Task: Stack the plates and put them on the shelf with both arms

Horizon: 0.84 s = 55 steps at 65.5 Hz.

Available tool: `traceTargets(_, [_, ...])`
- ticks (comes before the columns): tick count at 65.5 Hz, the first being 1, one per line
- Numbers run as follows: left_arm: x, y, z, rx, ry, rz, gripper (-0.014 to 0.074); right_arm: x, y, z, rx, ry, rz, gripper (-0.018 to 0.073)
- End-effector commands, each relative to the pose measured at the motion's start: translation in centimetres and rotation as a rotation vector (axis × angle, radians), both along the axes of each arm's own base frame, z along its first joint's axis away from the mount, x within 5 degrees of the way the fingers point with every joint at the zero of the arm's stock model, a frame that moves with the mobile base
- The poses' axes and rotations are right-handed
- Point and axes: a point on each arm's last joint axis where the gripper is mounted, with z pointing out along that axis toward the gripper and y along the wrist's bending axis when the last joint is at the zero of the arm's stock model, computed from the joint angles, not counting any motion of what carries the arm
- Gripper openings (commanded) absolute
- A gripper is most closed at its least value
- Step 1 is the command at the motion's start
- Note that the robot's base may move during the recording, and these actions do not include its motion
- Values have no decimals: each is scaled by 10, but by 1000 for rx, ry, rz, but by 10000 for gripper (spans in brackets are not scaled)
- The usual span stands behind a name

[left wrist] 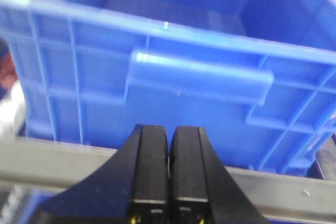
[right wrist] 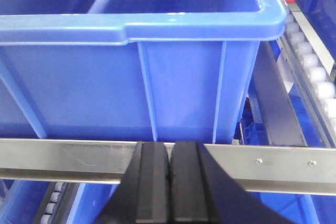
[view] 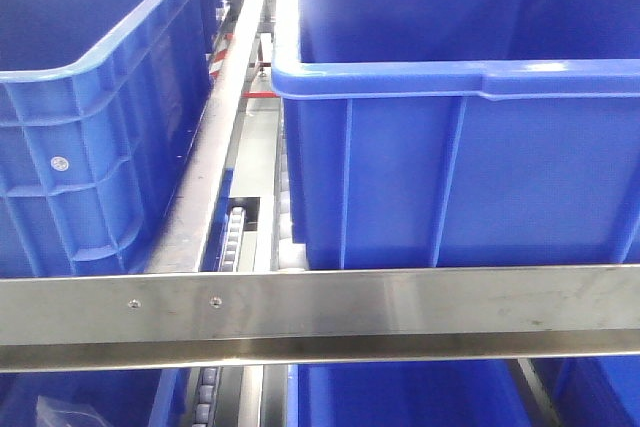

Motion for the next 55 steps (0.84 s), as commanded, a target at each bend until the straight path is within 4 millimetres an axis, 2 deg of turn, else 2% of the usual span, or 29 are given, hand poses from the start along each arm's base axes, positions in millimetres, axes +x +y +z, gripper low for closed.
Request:
traceTargets(1, [-1, -3, 19, 87, -220, -39, 85, 0, 0, 9, 2, -108, -6, 32])
traceTargets(8, [-3, -4, 29, 144, -339, -48, 85, 0, 0, 9, 2, -108, -6, 32])
traceTargets(55, [-2, -4, 26, 118, -308, -45, 85, 0, 0, 9, 2, -108, -6, 32])
